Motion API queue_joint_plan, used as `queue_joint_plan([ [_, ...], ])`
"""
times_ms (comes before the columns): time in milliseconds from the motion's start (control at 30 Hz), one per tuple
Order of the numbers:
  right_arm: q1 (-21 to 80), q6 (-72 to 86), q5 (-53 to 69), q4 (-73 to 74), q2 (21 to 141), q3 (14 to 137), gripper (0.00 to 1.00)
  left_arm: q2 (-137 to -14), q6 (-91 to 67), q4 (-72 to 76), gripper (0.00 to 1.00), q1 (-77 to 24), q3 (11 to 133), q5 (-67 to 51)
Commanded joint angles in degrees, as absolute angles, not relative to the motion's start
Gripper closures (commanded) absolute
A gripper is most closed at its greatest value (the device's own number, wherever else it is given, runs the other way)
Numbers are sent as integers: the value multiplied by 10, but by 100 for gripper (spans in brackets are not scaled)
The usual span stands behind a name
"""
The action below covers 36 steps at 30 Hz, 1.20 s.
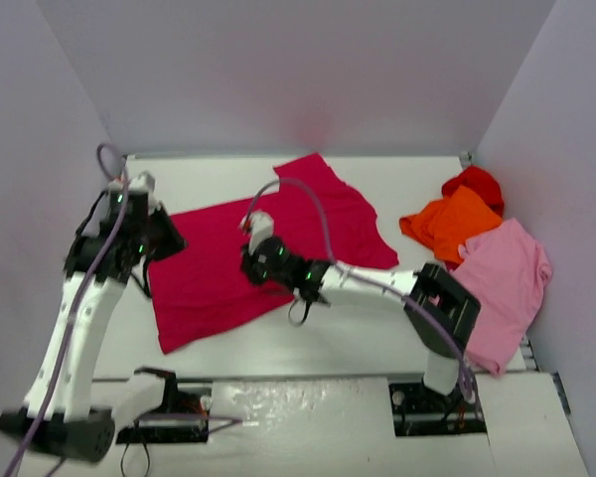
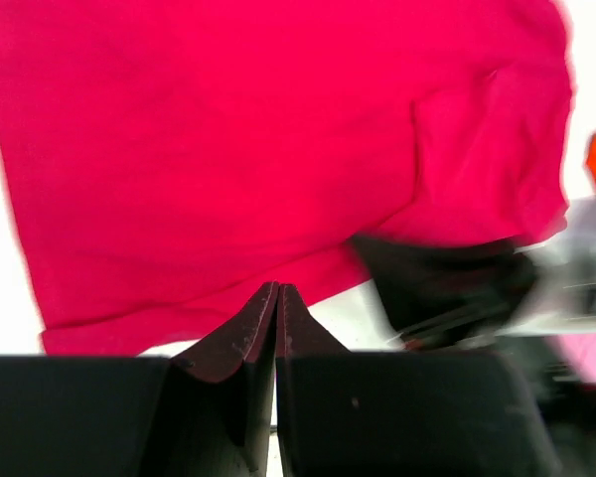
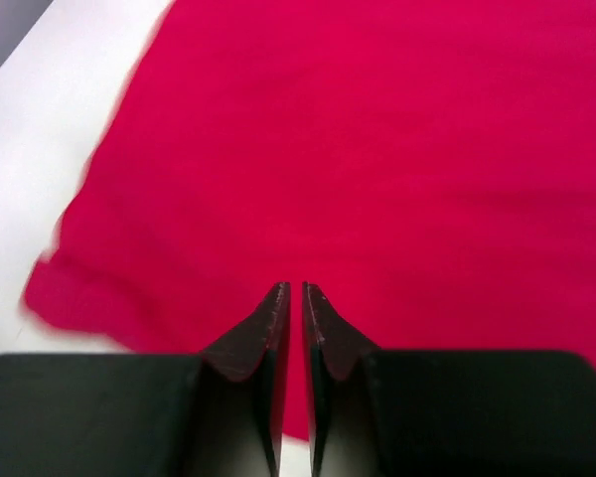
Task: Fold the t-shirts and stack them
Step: Fold the flattened tshirt in 1/3 of the way
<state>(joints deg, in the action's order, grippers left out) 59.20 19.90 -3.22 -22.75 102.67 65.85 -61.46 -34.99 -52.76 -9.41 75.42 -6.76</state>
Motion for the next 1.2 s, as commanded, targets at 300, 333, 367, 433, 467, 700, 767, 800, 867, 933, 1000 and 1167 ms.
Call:
queue_joint_plan([
  [300,398,200,1,-187,1105,739,100,-919,-381,-331,100,-84,753,-189],
  [333,392,200,15,-191,1114,747,100,-932,-379,-334,100,-84,757,-183],
  [367,389,199,21,-194,1129,752,100,-941,-378,-333,100,-84,758,-182],
  [433,382,197,30,-194,1153,765,100,-960,-379,-327,100,-83,758,-184],
  [467,377,195,37,-190,1162,772,100,-974,-382,-320,100,-83,756,-189],
  [700,340,186,41,-176,1197,779,100,-1039,-420,-273,100,-83,744,-210],
  [767,333,174,29,-163,1197,777,100,-1057,-429,-257,100,-83,749,-210],
  [800,330,168,22,-156,1197,776,100,-1069,-430,-256,100,-83,757,-209],
  [867,325,157,7,-147,1196,772,100,-1089,-430,-255,100,-84,775,-207],
  [933,320,148,2,-139,1193,765,100,-1113,-422,-261,100,-84,798,-202],
  [1000,317,144,-14,-136,1191,755,100,-1126,-411,-268,100,-83,824,-196],
  [1167,312,144,-30,-132,1186,732,100,-1139,-387,-273,100,-83,851,-182],
])
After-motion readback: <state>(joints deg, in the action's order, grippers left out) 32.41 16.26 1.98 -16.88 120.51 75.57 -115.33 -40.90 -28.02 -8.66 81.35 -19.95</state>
